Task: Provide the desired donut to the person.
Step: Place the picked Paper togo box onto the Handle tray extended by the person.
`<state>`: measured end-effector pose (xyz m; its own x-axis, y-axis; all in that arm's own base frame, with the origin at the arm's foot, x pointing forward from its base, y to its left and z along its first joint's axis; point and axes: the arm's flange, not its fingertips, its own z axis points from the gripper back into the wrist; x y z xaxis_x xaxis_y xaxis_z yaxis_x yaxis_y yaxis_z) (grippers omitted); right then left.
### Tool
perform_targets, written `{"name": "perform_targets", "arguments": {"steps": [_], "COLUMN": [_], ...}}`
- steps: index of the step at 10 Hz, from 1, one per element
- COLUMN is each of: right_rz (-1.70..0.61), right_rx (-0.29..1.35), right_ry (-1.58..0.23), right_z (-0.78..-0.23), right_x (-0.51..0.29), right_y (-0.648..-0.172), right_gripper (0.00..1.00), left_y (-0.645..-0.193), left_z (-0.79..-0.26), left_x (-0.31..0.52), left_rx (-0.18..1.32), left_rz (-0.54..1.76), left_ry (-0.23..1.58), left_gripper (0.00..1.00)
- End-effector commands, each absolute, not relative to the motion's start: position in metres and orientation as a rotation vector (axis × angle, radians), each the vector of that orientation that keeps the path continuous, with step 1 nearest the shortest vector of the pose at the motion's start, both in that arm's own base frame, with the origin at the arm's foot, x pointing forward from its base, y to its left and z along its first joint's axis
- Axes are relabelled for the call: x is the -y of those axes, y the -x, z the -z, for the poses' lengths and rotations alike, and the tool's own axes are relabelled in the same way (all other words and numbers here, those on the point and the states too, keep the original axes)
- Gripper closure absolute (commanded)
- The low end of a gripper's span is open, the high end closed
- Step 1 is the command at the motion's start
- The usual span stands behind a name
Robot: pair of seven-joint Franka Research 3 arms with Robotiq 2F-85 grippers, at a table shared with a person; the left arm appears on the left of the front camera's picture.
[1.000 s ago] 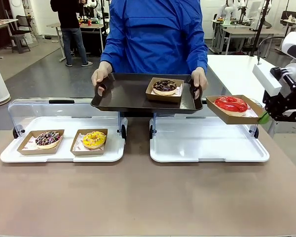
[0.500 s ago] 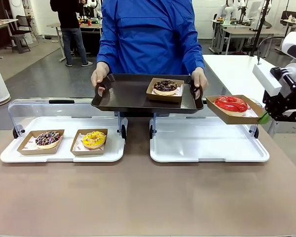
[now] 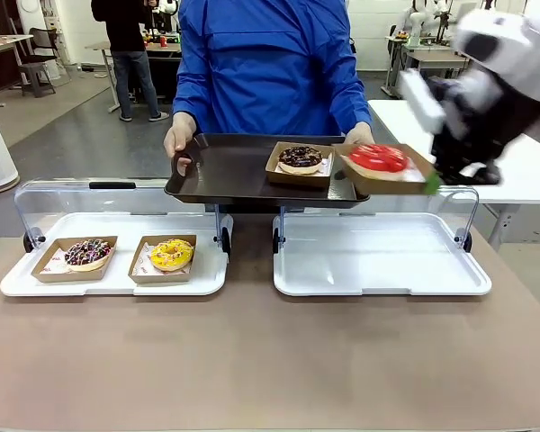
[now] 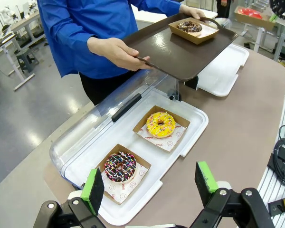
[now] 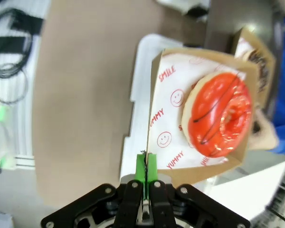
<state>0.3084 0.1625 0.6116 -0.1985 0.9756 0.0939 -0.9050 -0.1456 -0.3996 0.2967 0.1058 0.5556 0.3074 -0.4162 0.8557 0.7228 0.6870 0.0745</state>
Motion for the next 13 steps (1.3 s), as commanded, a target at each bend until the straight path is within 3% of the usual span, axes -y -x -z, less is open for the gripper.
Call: {"name": "perform_targets", "arguments": {"steps": [1, 6, 13], "right_rz": [-1.603, -1.531, -1.681], "right_rx": [0.321, 0.357, 0.394], "right_ry": [0.259, 0.229, 0.351], "right_z": [-0.641, -0.618, -0.548], "right_x": [-0.225, -0.374, -0.442], "right_y": [-0.353, -0.426, -0.472], "right_gripper": [0.98, 0.98, 0.98], "left_y": [-0.296, -0.296, -0.296], "left_z": [-0.556, -0.556, -0.556], "left_x": [-0.106, -0.106, -0.106], "left_rx": [1.004, 1.004, 1.004], "left_rz": [0.773, 0.773, 0.773], "left_ry": [0.366, 0.366, 0.366], "left_gripper": [0.00, 0.00, 0.00]}}
